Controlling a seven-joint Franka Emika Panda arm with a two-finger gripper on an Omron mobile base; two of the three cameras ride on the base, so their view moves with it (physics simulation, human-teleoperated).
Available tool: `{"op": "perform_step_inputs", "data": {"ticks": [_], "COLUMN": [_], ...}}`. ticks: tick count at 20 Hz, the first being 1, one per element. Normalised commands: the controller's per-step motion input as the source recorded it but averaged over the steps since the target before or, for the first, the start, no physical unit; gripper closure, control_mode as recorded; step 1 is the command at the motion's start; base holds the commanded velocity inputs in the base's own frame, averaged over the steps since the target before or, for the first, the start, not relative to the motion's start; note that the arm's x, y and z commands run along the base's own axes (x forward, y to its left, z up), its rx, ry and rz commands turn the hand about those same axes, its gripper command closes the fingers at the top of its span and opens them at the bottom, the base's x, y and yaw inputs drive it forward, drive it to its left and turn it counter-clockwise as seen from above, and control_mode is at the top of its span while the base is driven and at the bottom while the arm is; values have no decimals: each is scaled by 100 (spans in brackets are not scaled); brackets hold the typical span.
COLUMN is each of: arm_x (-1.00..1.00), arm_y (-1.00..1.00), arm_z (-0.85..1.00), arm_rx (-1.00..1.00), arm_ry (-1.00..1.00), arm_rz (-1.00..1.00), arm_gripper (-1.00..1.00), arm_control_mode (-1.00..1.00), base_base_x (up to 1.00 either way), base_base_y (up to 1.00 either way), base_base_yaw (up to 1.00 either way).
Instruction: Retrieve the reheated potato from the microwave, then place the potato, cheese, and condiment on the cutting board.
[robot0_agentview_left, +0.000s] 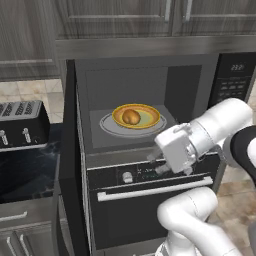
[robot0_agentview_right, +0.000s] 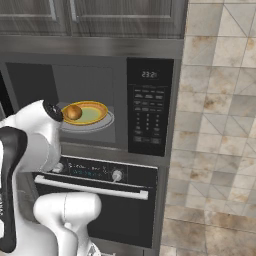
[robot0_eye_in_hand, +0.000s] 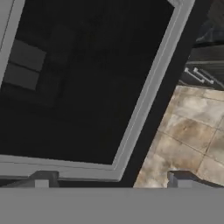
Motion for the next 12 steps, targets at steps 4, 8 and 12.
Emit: {"op": "perform_step_inputs", "data": {"ticks": [4, 8, 12], "arm_x": [-7, 1, 8], "arm_y": [-49, -37, -30], "arm_z": [6, 19, 20], "arm_rx": [-26, -20, -20], "arm_ry": [-66, -51, -36], "arm_rz": [5, -1, -12], "arm_gripper": [-100, -100, -100], "arm_control_mode": [-100, -100, -100], "base_base_x": [0, 0, 0], "base_base_y": [0, 0, 0], "base_base_yaw": [0, 0, 0]}}
